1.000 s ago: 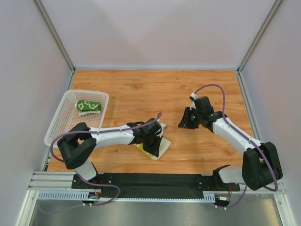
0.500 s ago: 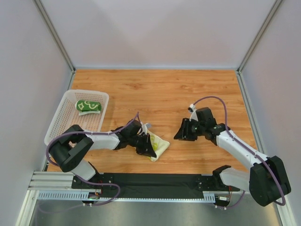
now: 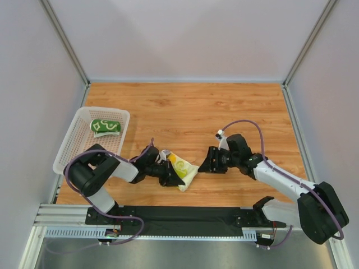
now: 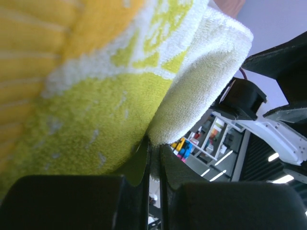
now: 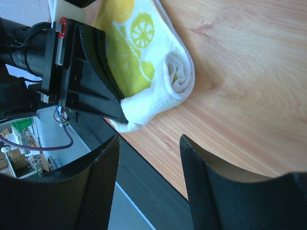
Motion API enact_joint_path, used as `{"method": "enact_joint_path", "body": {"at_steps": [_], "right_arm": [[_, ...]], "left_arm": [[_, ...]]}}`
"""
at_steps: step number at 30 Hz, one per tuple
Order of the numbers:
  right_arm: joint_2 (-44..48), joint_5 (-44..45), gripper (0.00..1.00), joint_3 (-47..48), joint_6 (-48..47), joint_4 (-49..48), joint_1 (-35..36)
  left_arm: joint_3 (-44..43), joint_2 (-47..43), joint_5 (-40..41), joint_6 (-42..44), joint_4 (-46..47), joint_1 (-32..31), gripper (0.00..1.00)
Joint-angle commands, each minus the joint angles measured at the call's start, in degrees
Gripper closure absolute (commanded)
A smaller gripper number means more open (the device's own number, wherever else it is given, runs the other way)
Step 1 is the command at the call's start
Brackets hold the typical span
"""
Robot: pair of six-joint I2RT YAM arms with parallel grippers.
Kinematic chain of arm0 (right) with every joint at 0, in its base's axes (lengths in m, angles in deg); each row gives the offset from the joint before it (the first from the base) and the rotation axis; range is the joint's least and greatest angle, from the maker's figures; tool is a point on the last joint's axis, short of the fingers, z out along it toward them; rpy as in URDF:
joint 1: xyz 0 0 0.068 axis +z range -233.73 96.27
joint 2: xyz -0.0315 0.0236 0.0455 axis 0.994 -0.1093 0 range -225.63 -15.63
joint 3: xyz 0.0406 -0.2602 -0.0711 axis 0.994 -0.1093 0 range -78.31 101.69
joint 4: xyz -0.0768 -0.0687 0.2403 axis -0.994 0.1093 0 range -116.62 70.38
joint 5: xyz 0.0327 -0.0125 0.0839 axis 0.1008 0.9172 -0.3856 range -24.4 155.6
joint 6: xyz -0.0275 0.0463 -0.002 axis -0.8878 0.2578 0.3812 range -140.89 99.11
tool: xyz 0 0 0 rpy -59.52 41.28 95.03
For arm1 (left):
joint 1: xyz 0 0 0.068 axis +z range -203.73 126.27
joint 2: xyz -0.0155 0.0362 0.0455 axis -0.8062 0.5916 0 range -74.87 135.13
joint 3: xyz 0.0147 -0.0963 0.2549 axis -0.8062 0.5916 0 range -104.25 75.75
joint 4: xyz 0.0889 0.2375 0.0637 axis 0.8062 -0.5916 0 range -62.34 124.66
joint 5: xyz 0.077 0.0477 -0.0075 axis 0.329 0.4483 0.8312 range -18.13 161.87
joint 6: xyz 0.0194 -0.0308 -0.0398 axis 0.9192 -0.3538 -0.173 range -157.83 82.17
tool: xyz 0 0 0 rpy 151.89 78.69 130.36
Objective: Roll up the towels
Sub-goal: Roll the towel
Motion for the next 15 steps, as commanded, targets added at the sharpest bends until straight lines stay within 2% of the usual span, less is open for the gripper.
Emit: {"method": "enact_joint_path", "body": {"at_steps": [1,4,5,8,15], "right_arm": [[-1.08,0.09,0.45,-0.84,2.11,-6.3,1.72],[-3.45,0.18,0.45,-2.67,2.64,-10.78,2.52],[-4.24,0.09,0.45,-3.38,2.73,-14.54,2.78],[-8.02,-0.79,0.46,-5.58,3.78,-21.31,3.22],[-18.22,-2.63,0.46,-7.43,6.94,-35.48,4.37]], "left_arm": [[2.2,1.82,-2.76,-7.76,9.8,1.49,1.0],[2.99,5.33,-5.22,-12.05,15.59,2.63,1.0],[3.25,7.78,-6.79,-13.38,20.66,2.9,1.0],[4.39,11.47,-7.77,-17.08,27.53,3.51,1.0],[5.63,16.06,-8.39,-21.04,36.35,3.69,1.0]]}}
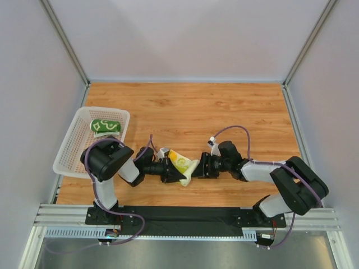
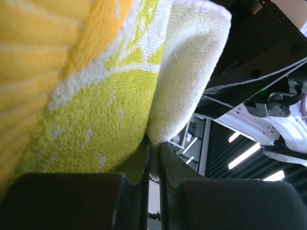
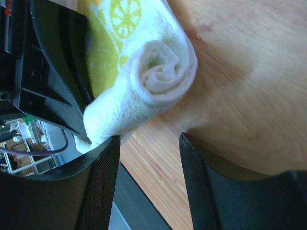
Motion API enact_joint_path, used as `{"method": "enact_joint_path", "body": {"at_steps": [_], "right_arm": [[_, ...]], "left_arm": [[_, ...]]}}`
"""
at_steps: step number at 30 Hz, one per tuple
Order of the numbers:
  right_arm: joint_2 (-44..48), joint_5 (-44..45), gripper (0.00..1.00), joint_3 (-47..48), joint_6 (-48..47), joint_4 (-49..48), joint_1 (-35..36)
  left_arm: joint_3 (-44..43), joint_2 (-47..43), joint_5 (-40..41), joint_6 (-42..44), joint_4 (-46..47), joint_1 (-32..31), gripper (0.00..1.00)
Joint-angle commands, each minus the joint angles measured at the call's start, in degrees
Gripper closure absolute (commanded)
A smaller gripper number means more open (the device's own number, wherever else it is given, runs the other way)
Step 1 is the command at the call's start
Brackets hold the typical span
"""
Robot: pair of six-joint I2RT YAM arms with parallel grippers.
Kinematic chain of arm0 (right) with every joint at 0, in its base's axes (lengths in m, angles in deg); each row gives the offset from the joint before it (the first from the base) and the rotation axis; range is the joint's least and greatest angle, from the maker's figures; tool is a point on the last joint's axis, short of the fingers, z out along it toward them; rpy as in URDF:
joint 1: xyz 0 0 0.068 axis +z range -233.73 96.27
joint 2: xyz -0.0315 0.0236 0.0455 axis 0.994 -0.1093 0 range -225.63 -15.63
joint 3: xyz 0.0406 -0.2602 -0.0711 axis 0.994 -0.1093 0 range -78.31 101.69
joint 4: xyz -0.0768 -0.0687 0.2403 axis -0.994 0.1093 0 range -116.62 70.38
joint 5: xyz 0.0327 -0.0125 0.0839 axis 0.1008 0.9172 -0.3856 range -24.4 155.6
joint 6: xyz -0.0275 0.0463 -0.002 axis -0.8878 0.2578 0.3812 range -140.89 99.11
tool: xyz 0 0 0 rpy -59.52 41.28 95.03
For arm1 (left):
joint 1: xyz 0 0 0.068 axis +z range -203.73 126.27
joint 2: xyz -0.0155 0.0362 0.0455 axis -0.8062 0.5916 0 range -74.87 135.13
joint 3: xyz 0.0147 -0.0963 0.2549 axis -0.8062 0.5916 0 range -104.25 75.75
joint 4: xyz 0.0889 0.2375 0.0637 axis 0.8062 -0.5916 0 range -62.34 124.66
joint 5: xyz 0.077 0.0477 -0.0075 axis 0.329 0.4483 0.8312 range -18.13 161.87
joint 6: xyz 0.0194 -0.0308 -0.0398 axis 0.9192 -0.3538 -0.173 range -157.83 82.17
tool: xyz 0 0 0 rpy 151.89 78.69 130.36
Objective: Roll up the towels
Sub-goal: Roll the towel
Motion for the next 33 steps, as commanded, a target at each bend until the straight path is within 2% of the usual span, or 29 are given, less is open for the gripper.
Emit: {"method": "enact_joint_path", "body": {"at_steps": [1,4,10,18,19,22,27,30,33], "right_arm": [[-3.48,-0.64,0.45,-0.5,1.92,-13.67,0.83],[-4.11,-1.87,0.45,-1.99,3.32,-19.38,1.0],[-4.55,-1.44,0.45,-3.67,4.29,-23.17,1.0],[-4.82,-3.45,0.44,-6.92,6.14,-31.17,0.83],[-4.56,-3.72,0.43,-8.57,6.84,-35.53,0.91],[-3.42,-4.16,0.41,-9.82,9.04,-39.61,0.56],[-4.37,-3.46,0.4,-8.59,8.34,-36.9,0.56],[-6.48,-2.67,0.4,-8.41,8.69,-37.59,0.56],[-9.29,-2.58,0.41,-7.8,8.78,-39.09,0.56]], "left_arm": [[1.54,3.6,-1.88,-6.16,4.55,0.22,1.0],[2.24,5.36,-1.96,-6.42,6.21,0.39,1.0],[2.6,8.52,-1.7,-7.56,9.47,0.83,1.0],[2.68,7.83,-1.08,-5.72,5.79,0.92,1.0],[2.6,6.78,-0.74,-4.24,2.82,0.92,1.0],[1.63,3.88,0.14,-0.46,-5.16,0.92,1.0],[-1.0,-0.61,2.34,6.66,-19.06,1.01,1.0],[-2.85,-3.33,5.06,11.06,-30.47,1.01,1.0],[-3.64,-4.48,5.77,12.91,-33.32,1.01,1.0]]}}
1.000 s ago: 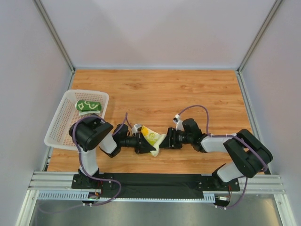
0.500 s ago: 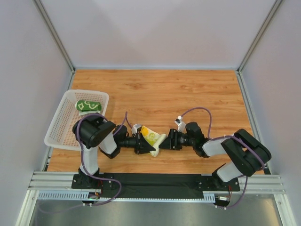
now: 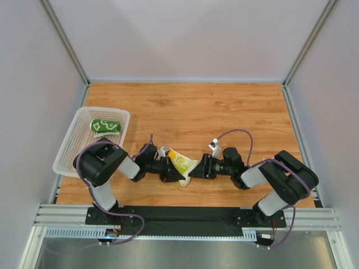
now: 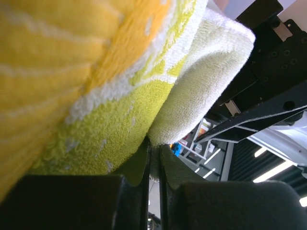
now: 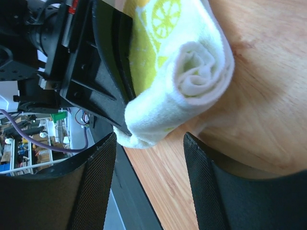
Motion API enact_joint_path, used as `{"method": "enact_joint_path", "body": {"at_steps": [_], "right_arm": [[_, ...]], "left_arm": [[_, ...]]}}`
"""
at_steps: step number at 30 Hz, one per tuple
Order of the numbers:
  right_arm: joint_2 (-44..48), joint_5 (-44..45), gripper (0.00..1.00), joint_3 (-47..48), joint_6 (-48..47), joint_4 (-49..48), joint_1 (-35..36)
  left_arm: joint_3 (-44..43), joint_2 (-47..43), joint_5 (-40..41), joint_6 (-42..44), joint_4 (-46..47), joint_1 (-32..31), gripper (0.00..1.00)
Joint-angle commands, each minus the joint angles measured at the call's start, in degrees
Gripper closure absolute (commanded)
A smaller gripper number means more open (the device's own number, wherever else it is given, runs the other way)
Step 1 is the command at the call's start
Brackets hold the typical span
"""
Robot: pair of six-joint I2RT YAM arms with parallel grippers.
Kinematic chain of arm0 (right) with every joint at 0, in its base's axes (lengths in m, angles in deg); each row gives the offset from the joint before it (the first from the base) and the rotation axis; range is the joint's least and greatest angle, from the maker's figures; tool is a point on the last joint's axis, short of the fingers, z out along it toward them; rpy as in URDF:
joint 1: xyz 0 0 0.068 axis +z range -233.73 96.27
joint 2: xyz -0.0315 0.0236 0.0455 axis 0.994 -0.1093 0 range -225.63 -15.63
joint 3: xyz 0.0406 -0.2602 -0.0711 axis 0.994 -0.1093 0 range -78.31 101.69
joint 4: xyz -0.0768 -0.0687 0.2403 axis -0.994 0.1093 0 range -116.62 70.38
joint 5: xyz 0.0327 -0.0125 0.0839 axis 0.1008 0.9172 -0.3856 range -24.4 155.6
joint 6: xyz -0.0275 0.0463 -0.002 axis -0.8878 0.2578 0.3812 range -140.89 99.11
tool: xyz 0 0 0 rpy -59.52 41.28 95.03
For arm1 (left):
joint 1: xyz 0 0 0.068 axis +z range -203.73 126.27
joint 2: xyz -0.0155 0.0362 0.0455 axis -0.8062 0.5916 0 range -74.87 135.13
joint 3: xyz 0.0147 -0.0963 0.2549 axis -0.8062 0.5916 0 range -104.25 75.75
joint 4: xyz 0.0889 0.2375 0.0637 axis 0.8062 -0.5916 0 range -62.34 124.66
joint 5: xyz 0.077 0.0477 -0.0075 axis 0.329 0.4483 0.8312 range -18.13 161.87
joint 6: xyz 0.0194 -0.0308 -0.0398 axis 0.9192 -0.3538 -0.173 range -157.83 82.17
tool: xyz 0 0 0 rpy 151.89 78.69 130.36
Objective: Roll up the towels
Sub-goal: Roll the towel
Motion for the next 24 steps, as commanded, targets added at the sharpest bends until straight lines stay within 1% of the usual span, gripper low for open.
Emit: {"method": "enact_joint_path", "body": {"at_steps": [1,3,10,13,16,17,19,20,23,24], "right_arm": [[-3.0,0.81,0.41,1.66,-0.1,-4.95,0.02],[-4.94,0.98,0.42,2.02,-0.1,-5.74,0.02],[-8.19,2.48,0.43,2.98,0.43,-6.89,0.02],[-9.25,3.27,0.46,3.51,0.52,-7.06,0.02],[-9.77,4.5,0.59,3.95,0.34,-6.1,0.1],[-9.95,4.67,0.67,4.13,-0.09,-5.75,0.11],[-10.21,4.5,0.74,4.57,-0.27,-4.69,0.19],[-10.39,4.41,0.8,4.83,-0.19,-4.52,0.28],[-9.61,4.5,0.86,5.27,-0.27,-2.94,0.28],[-9.16,4.67,0.86,5.71,-0.62,-1.02,0.28]], "left_arm": [[-0.15,0.15,3.45,2.75,-15.36,0.35,1.0],[-0.23,0.77,3.1,2.75,-15.01,0.35,1.0],[0.55,1.56,3.01,2.66,-13.78,0.35,1.0],[0.82,1.3,3.01,2.66,-13.6,0.35,1.0],[0.82,1.21,2.84,2.75,-13.52,0.26,1.0],[0.82,1.21,2.75,2.75,-13.34,0.35,1.0],[0.65,1.21,2.58,2.92,-13.34,0.35,0.99],[0.56,1.21,2.57,3.27,-13.51,0.26,0.98],[0.03,0.51,2.49,5.2,-14.65,0.26,0.92],[-0.15,-0.54,3.01,5.82,-16.83,0.35,0.87]]}}
